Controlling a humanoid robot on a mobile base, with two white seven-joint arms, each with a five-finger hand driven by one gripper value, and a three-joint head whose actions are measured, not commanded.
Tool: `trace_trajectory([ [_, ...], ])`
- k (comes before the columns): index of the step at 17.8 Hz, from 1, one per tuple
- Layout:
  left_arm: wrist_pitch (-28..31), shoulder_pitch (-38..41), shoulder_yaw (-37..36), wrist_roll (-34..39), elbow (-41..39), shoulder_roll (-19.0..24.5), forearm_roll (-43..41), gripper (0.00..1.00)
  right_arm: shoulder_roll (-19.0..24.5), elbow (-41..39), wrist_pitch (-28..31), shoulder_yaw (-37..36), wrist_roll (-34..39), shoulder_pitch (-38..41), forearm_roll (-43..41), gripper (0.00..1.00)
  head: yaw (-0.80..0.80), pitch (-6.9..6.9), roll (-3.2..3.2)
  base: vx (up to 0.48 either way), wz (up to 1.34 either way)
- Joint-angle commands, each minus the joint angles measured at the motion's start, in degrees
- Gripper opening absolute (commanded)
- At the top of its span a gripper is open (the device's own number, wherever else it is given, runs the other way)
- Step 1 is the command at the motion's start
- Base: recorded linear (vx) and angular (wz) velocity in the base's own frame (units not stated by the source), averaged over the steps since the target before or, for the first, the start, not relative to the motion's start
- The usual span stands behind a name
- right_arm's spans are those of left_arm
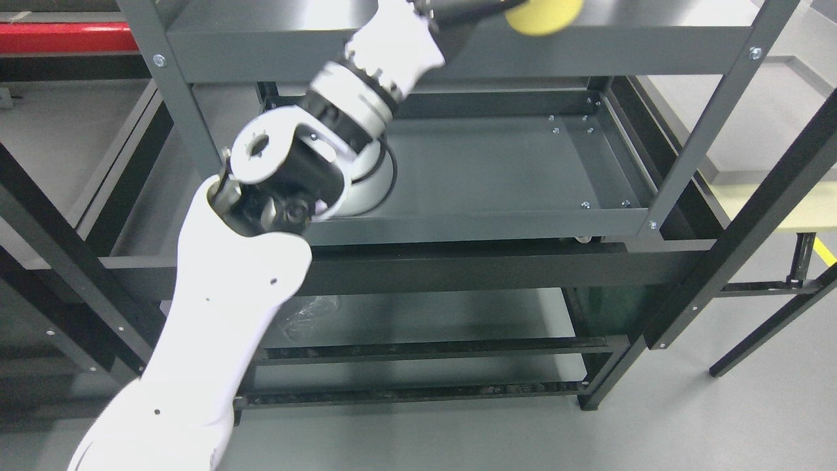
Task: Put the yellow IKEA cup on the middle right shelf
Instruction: 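Raise the left hand and set the cup on the upper shelf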
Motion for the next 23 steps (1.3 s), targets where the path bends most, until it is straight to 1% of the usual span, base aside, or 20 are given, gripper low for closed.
trace_trajectory([
  [1,4.3,-11.7,6.8,3.9,14.2,1.0,-0.9,0.01,-1.0,0.0,0.0,1.0,-0.1,0.8,-1.4,0.99,0.0,0.0,0.0,0.11,0.05],
  [4,5.1,-11.7,6.7,3.6,21.7,1.0,-4.7,0.02,-1.0,0.0,0.0,1.0,-0.1,0.8,-1.4,1.0,0.0,0.0,0.0,0.117,0.09],
  [8,5.3,-9.8,6.6,3.3,23.9,1.0,-7.4,0.03,-1.0,0.0,0.0,1.0,-0.1,0.8,-1.4,0.99,0.0,0.0,0.0,0.04,0.03],
  [11,5.2,-9.7,6.3,2.9,27.7,1.0,-7.7,0.03,-1.0,0.0,0.0,1.0,-0.1,0.8,-1.4,0.99,0.0,0.0,0.0,0.02,-0.01],
  [14,5.1,-9.6,6.0,0.8,31.4,1.0,-7.7,0.05,-1.0,0.0,0.0,1.0,-0.1,0.8,-1.4,0.99,0.0,0.0,0.0,0.002,0.02],
  [15,5.2,-9.6,5.9,0.2,31.8,1.0,-8.1,0.09,-1.0,0.0,0.0,1.0,-0.1,0.8,-1.4,0.99,0.0,0.0,0.0,0.006,0.05],
  [16,5.3,-9.7,5.2,-0.6,32.2,1.0,-8.7,0.17,-1.0,0.0,0.0,1.0,-0.1,0.8,-1.4,0.99,0.0,0.0,0.0,0.0,0.0],
  [18,5.3,-9.6,2.7,-2.8,34.7,1.0,-11.5,0.45,-1.0,0.0,0.0,1.0,-0.1,0.8,-1.4,0.99,0.0,0.0,0.0,0.0,0.0],
  [19,5.4,-9.6,2.4,-4.4,35.4,1.0,-12.6,0.55,-1.0,0.0,0.0,1.0,-0.1,0.8,-1.4,0.99,0.0,0.0,0.0,0.0,0.0],
  [22,5.3,-9.8,2.3,-8.1,35.7,1.0,-13.4,0.78,-1.0,0.0,0.0,1.0,-0.1,0.8,-1.4,0.99,0.0,0.0,0.0,0.0,0.0],
  [23,5.3,-9.9,2.3,-8.2,35.7,1.0,-13.6,0.83,-1.0,0.0,0.0,1.0,-0.1,0.8,-1.4,0.99,0.0,0.0,0.0,0.0,0.0],
])
